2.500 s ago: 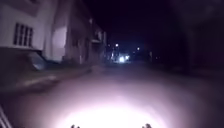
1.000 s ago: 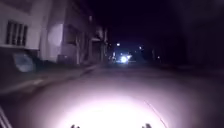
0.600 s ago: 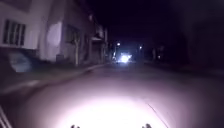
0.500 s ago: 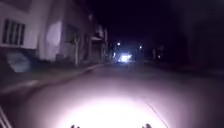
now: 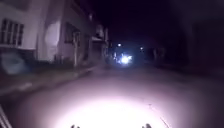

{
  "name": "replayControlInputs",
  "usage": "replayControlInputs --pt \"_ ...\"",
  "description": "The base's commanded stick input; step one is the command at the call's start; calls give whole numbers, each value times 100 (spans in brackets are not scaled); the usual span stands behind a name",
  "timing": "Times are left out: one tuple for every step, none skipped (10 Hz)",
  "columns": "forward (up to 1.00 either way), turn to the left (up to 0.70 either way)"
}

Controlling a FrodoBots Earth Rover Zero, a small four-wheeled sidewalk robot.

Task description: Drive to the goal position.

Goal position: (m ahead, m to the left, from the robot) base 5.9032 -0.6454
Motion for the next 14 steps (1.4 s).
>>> replayControlInputs --pt "50 0" --pt "50 0" --pt "50 0" --pt "50 0" --pt "50 0" --pt "50 0" --pt "50 0" --pt "50 0" --pt "50 -5" --pt "50 -29" --pt "50 -47" --pt "50 -22" --pt "50 0" --pt "50 0"
